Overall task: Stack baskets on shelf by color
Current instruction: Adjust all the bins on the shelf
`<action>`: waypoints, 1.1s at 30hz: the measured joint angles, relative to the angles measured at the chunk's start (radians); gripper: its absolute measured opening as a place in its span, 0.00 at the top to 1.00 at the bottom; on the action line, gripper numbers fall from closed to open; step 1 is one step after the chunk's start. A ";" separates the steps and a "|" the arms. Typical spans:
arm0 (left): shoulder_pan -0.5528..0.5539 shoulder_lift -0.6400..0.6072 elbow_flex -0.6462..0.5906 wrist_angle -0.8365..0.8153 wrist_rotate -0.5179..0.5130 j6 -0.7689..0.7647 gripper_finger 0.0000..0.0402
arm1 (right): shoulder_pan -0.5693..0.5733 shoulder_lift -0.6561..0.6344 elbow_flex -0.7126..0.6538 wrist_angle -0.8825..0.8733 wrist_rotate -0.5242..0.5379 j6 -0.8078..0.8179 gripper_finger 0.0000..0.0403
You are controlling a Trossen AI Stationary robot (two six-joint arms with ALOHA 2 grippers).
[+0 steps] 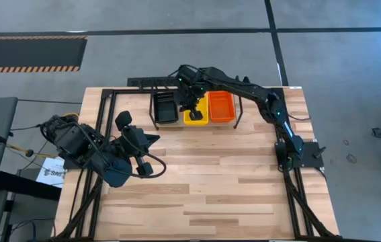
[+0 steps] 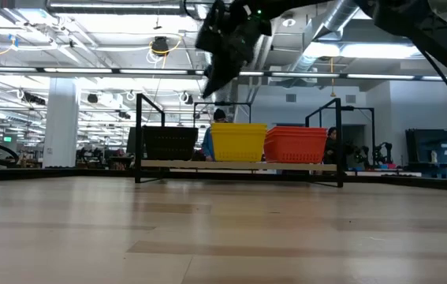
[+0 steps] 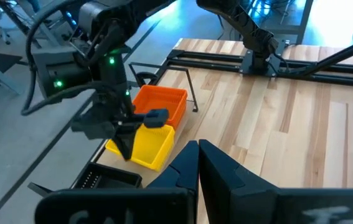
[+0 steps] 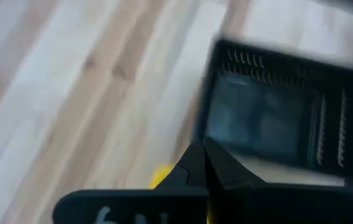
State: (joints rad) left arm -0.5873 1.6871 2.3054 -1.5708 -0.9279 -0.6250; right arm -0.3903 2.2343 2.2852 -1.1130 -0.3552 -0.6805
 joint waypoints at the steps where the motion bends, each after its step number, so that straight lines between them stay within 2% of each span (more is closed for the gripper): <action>1: 0.000 0.000 0.000 0.000 0.000 0.000 1.00 | 0.007 0.001 0.001 0.011 -0.018 0.001 1.00; 7: 0.039 0.000 0.000 0.000 0.000 -0.014 1.00 | 0.029 -0.024 0.068 -0.117 -0.017 0.033 1.00; 14: 0.170 0.000 -0.022 0.000 -0.017 0.085 1.00 | 0.022 -0.317 0.057 -0.172 0.101 0.071 1.00; 20: 0.404 -0.006 -0.123 0.000 -0.004 0.125 1.00 | 0.034 -0.568 0.058 -0.175 0.101 0.105 1.00; 24: 0.600 -0.006 -0.236 0.004 0.138 0.150 1.00 | 0.060 -0.693 0.056 -0.186 0.102 0.154 1.00; 28: 0.781 -0.003 -0.416 0.053 0.294 0.183 1.00 | 0.096 -0.806 0.057 -0.203 0.103 0.194 1.00; 30: 0.853 -0.003 -0.518 0.164 0.382 0.250 1.00 | 0.116 -0.847 0.057 -0.223 0.103 0.216 1.00; 33: 0.933 -0.001 -0.668 0.417 0.554 0.368 1.00 | 0.153 -0.888 0.056 -0.239 0.103 0.251 1.00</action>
State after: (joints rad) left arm 0.3454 1.6863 1.6376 -1.1543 -0.3739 -0.2572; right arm -0.2375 1.3459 2.3417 -1.3519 -0.2521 -0.4295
